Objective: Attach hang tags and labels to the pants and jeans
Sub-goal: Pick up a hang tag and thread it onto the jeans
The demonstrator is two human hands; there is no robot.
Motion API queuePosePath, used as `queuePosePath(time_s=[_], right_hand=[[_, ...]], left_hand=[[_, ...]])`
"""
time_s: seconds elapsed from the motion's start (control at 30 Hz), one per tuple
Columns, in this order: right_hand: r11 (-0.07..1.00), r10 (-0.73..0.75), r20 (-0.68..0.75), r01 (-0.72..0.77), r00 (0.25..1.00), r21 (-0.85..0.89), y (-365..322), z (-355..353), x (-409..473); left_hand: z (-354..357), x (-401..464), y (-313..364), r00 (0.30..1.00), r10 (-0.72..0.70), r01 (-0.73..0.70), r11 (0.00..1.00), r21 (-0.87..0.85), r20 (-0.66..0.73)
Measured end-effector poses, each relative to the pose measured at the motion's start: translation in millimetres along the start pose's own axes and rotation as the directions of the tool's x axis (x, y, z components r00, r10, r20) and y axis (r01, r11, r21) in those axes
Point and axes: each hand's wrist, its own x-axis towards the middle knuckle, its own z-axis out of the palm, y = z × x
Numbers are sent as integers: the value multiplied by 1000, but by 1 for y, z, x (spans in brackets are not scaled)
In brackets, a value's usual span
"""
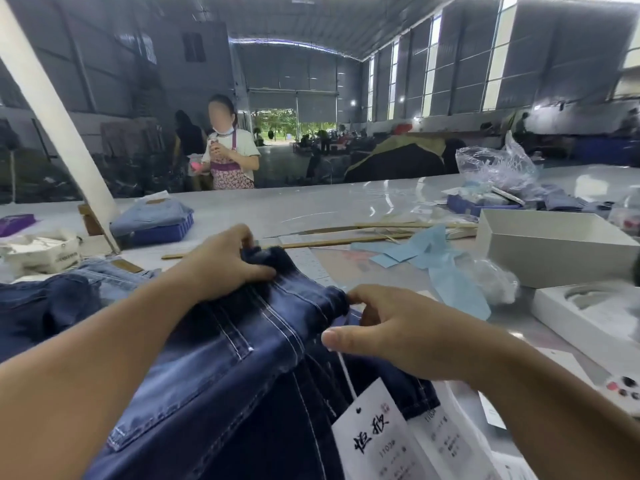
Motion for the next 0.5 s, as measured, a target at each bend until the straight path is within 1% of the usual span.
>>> queuePosePath(time_s=[0.03,0.07,0.1,0.13,0.17,0.2,0.23,0.27,0.33,0.37,0.43,0.47,0.5], right_hand=[[999,-5,-17,6,1000,40,2,3,2],[997,-11,-32,13,999,69,4,8,5],[996,-17,-51,21,999,87,5,13,7],[995,-20,-82,28,996,98,7,19,10],[993,-19,-126,33,992,111,8,24,13],[990,-14,-164,37,986,137,9,28,16],[982,-5,-186,39,982,182,9,30,19],[969,7,-191,40,982,245,9,31,22],[918,19,-179,54,984,393,8,31,27],[882,15,-179,71,984,465,7,32,29],[803,9,-197,110,980,585,5,34,32],[764,9,-203,124,979,634,4,35,32],[724,13,-203,131,979,677,3,37,33]], left_hand=[[-3,0,-1,999,-46,46,999,22,22],[-2,-2,-3,992,-92,84,992,93,81],[3,-5,-3,982,-120,86,973,214,147],[9,-9,-3,976,-114,46,940,339,185],[17,-14,1,978,-73,-16,907,421,195],[23,-20,7,984,9,-83,909,409,178],[28,-25,15,983,92,-138,937,319,157],[29,-30,23,977,164,-188,964,189,136],[27,-34,39,963,235,-231,972,-42,132],[24,-35,44,958,235,-214,967,-139,163],[14,-39,51,931,237,-136,930,-342,276],[8,-42,52,912,237,-97,917,-388,334],[5,-43,50,896,240,-93,924,-372,373]])
